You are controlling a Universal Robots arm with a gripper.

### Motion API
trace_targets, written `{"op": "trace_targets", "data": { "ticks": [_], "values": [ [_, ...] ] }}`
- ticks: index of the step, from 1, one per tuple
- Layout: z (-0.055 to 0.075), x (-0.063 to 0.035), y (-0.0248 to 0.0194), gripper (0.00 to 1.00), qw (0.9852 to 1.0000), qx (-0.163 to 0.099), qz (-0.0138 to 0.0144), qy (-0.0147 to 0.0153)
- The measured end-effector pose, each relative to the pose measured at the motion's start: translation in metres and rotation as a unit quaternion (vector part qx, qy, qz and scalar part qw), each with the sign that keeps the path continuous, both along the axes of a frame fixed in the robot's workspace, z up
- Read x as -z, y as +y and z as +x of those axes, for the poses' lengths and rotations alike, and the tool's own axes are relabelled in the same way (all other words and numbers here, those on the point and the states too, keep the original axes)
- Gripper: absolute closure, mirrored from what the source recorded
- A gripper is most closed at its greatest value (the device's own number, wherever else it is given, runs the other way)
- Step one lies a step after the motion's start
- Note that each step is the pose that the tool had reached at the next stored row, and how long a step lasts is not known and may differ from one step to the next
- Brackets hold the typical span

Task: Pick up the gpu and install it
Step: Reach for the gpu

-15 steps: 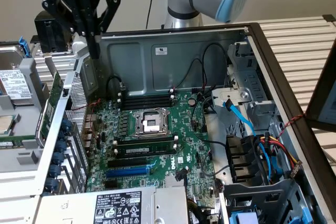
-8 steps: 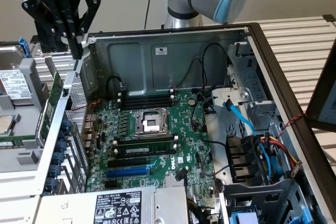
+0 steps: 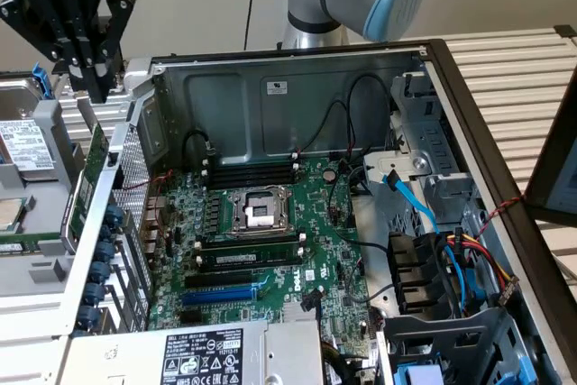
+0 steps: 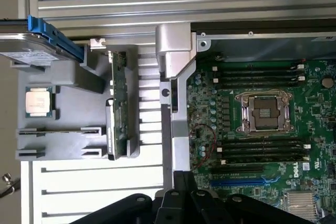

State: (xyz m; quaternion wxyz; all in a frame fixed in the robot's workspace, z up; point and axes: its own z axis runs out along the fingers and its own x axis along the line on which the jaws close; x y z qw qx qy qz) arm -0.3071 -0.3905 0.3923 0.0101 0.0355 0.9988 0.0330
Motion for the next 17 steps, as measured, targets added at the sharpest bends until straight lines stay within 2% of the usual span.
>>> {"op": "trace_targets", "data": {
  "ticks": [11, 14, 17],
  "values": [
    [-0.05, 0.0004, 0.0002, 0.89, 0.9999, 0.0, 0.0101, 0.0001],
    [-0.063, 0.0006, 0.0004, 0.89, 0.9999, 0.0, 0.012, 0.0],
    [-0.071, 0.001, 0.001, 0.89, 0.9999, 0.0, 0.0128, 0.0001]
  ]
}}
